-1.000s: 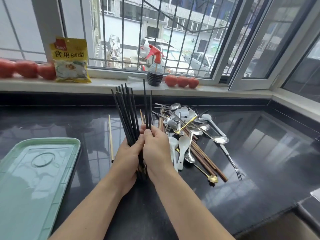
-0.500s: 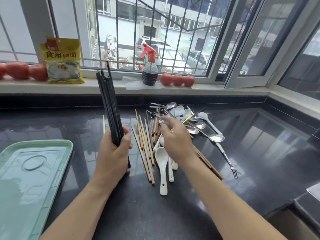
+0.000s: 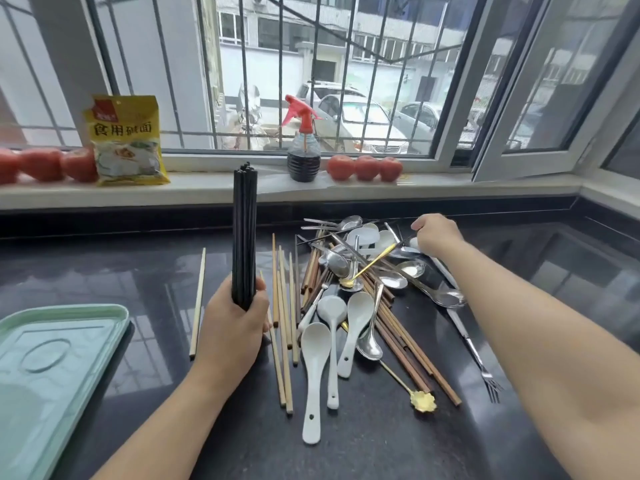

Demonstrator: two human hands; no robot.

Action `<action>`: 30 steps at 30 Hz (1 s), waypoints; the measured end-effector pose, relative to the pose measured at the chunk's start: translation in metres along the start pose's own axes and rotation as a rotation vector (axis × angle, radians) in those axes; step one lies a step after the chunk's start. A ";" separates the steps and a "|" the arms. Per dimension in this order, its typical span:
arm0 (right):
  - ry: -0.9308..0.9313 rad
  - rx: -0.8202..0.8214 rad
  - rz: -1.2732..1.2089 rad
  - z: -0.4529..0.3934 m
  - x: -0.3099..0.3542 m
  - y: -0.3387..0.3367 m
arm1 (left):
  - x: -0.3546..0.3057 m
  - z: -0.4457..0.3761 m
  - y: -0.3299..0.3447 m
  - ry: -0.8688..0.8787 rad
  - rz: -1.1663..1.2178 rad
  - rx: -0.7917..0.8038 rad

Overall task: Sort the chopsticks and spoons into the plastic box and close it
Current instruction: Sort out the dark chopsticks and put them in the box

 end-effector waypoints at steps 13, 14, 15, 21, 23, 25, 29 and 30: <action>0.218 0.098 0.195 -0.051 0.016 0.035 | 0.023 -0.030 -0.005 -0.037 0.145 -0.190; 0.246 0.107 0.180 -0.051 0.016 0.037 | 0.022 -0.030 -0.005 -0.034 0.140 -0.185; 0.265 0.107 0.150 -0.052 0.014 0.039 | 0.021 -0.029 -0.004 -0.031 0.133 -0.179; 0.229 -0.142 -0.122 -0.054 -0.005 -0.014 | 0.018 -0.028 -0.003 -0.030 0.133 -0.161; 0.195 -0.173 -0.094 -0.048 -0.009 -0.032 | 0.018 -0.028 -0.003 -0.030 0.124 -0.161; 0.130 -0.115 -0.054 -0.040 -0.004 -0.030 | 0.016 -0.027 -0.002 -0.025 0.098 -0.151; -0.059 0.069 0.007 -0.013 0.020 0.013 | 0.011 -0.024 0.002 -0.005 0.057 -0.129; -0.087 0.100 0.054 -0.005 0.026 0.023 | 0.010 -0.024 0.002 0.000 0.057 -0.124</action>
Point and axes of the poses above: each hand's wrist, its own z-axis away from the middle knuckle, its own y-axis out of the palm, x = y × z, the point moved 9 cm from there along -z, towards the middle knuckle, and after that the axes turned 3 degrees about x, right-handed, at the moved point
